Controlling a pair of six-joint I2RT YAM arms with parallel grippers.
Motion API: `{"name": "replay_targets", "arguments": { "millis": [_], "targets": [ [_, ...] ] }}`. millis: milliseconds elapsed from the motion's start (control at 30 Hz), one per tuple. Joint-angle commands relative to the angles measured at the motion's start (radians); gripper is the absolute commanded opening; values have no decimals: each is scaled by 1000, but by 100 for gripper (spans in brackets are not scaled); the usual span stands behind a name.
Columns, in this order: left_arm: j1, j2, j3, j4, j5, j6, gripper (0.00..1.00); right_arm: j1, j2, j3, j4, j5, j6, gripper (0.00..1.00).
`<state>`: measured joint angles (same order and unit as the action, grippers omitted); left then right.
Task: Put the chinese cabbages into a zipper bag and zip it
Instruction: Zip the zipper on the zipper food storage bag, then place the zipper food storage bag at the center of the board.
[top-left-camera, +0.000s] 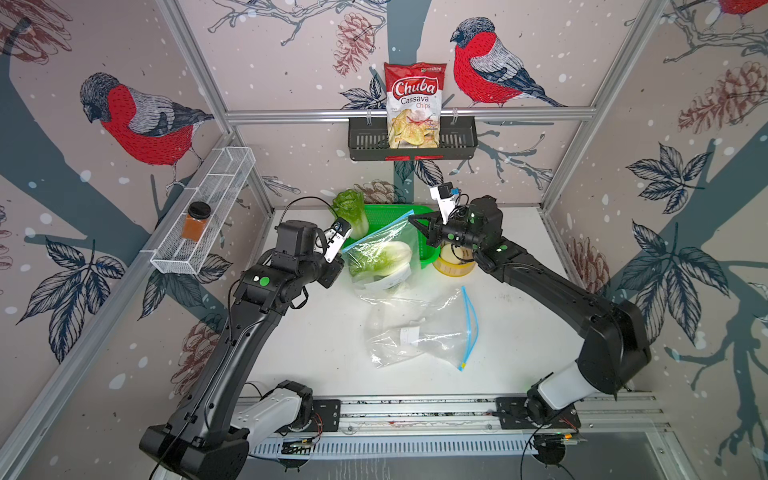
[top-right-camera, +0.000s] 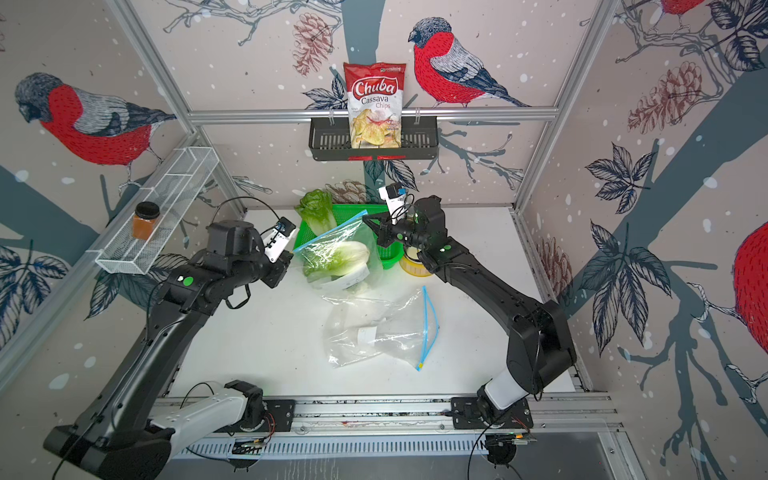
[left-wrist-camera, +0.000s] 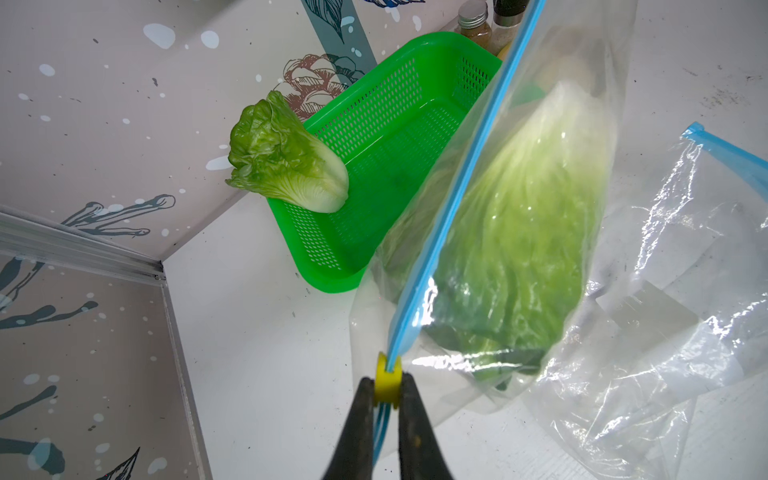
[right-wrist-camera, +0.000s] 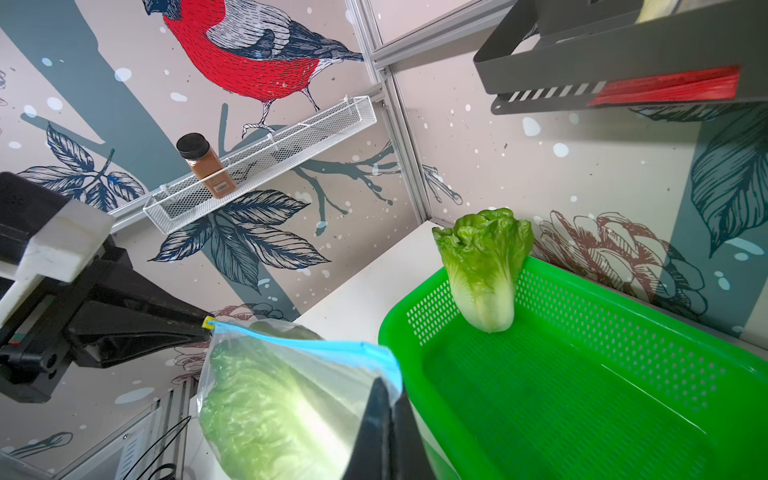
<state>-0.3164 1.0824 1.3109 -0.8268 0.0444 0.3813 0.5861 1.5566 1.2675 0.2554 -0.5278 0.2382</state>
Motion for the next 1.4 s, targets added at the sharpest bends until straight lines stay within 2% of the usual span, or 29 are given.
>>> {"name": "replay_targets", "arguments": {
  "millis": [0,400,500,667,833,1100,1133,1367],
  "targets": [
    [4,-7,-8,-47,-62,-24,13,-9,-11,-2,50,55,6,0],
    [5,-9,-7,-47,-68,-42,14,2,-4,5,34,44,-20,0],
    [5,-3,2,-1,-25,-32,20,7,-7,-3,53,28,-29,0],
    [5,34,7,97,-60,-7,29,18,-21,-13,75,-64,-85,0],
    [8,36,-39,221,-71,71,31,10,-25,-11,67,-87,-147,0],
    [48,30,-103,334,77,124,34,-16,-11,-2,121,-200,-175,0],
    [48,32,-109,338,101,122,37,-23,-9,0,127,-225,-177,0],
    [48,23,-121,379,152,98,39,-42,-7,64,101,-293,-233,0]
  ]
}}
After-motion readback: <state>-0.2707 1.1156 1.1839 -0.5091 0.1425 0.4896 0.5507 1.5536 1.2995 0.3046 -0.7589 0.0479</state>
